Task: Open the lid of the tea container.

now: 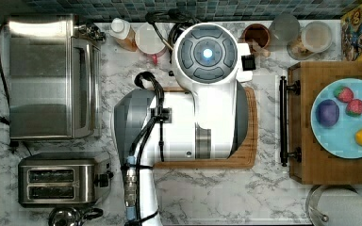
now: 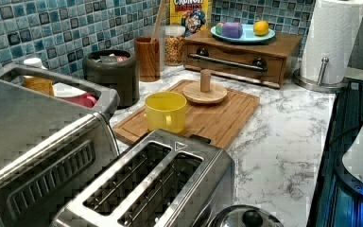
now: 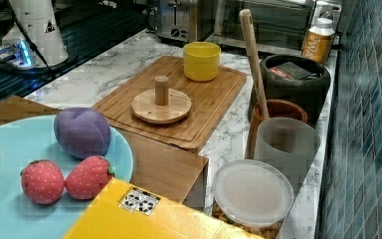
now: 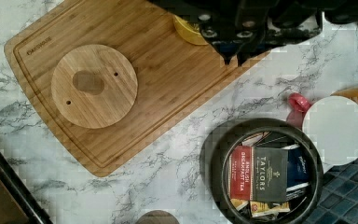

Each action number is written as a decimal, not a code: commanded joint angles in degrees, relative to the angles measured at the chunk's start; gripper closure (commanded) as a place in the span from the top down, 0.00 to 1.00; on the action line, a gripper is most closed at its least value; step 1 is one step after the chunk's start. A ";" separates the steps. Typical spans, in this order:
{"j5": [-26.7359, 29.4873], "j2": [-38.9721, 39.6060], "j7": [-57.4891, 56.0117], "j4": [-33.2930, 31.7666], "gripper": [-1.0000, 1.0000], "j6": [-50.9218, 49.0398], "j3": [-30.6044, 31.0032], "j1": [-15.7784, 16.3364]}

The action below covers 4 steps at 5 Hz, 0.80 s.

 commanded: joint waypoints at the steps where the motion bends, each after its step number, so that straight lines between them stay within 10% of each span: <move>1: -0.01 0.42 -0.06 0.05 0.00 0.17 0.06 -0.05; 4: -0.57 -5.57 -0.18 -11.80 0.00 4.45 -2.31 -1.89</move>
